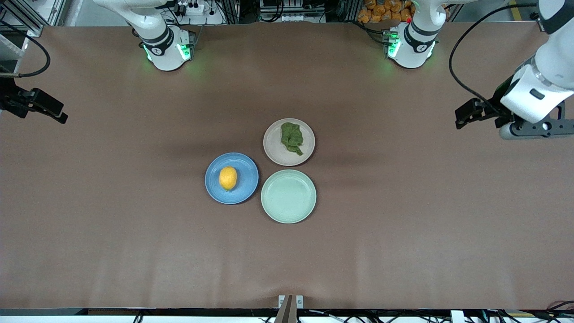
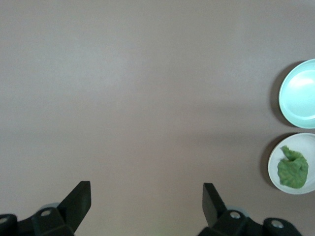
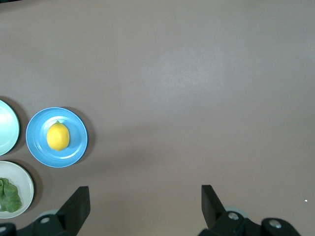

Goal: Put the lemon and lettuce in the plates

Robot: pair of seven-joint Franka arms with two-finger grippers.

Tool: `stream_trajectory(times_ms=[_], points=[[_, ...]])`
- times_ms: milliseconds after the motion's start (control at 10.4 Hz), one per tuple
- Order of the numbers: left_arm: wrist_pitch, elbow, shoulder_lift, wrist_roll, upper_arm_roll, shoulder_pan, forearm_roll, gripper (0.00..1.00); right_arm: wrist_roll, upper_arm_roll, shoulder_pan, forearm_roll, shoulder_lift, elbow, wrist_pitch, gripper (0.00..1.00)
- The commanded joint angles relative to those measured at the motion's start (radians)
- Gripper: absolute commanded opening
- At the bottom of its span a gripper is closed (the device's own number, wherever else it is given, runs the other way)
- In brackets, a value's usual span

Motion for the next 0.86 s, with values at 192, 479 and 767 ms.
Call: stream_trajectory(times_ms=[192, 479, 767], points=[[-0.084, 0.020, -0.044, 0.029, 0.001, 0.005, -0.015, 1.00, -0.011, -0.011, 0.000, 0.003, 0.000, 0.000, 0.024, 1.00], [-0.086, 0.021, -0.036, 0.029, 0.001, 0.008, -0.012, 1.00, -0.009, -0.009, 0.005, 0.015, 0.006, -0.006, -0.034, 1.00], [-0.075, 0.040, -0.033, 0.035, -0.002, 0.008, -0.015, 1.00, -0.008, -0.006, 0.009, 0.020, 0.008, -0.006, -0.049, 1.00]])
